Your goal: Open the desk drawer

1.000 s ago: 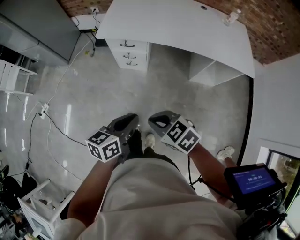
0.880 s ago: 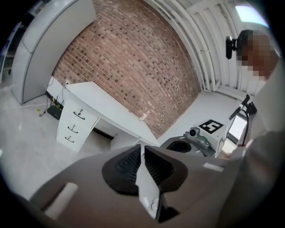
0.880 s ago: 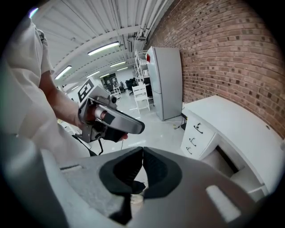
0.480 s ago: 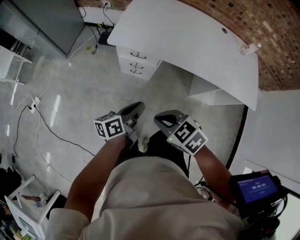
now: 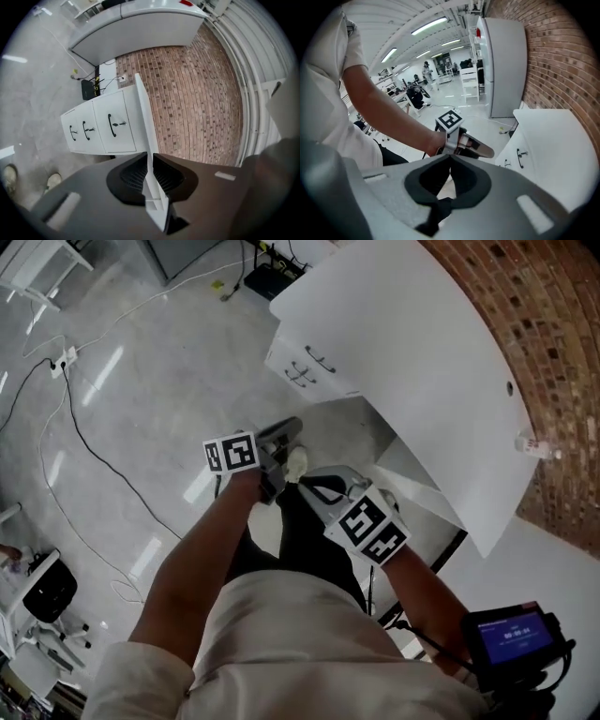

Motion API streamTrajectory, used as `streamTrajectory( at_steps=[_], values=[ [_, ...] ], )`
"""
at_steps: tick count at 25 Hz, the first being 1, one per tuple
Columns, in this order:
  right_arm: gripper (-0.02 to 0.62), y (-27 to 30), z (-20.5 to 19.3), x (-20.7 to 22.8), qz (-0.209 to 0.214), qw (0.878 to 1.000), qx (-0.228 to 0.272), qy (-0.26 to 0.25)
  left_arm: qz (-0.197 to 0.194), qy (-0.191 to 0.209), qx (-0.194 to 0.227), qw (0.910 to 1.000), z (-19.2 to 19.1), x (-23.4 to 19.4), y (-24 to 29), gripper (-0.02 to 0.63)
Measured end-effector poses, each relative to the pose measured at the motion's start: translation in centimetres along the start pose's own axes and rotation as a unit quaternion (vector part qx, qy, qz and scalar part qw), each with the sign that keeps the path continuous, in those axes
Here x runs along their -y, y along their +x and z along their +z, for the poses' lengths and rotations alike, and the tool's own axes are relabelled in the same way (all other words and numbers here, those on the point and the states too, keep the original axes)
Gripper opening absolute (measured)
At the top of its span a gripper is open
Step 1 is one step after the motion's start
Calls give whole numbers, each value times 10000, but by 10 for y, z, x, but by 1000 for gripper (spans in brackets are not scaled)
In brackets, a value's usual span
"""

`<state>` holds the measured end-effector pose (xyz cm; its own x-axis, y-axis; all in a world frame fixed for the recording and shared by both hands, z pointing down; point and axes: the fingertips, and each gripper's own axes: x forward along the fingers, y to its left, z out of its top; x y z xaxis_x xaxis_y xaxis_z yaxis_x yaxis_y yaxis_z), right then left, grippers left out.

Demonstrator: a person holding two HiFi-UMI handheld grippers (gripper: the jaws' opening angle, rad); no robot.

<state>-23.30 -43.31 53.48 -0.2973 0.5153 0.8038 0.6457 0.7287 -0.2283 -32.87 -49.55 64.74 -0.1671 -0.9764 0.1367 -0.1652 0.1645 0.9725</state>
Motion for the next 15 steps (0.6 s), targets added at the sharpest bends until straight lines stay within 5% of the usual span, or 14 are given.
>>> streamTrajectory(
  at_steps=[15],
  values=[
    [3,32,-38,87,1146,9840,-1008,-924,76,-810,1271,9886,46,-123,137,64]
  ],
)
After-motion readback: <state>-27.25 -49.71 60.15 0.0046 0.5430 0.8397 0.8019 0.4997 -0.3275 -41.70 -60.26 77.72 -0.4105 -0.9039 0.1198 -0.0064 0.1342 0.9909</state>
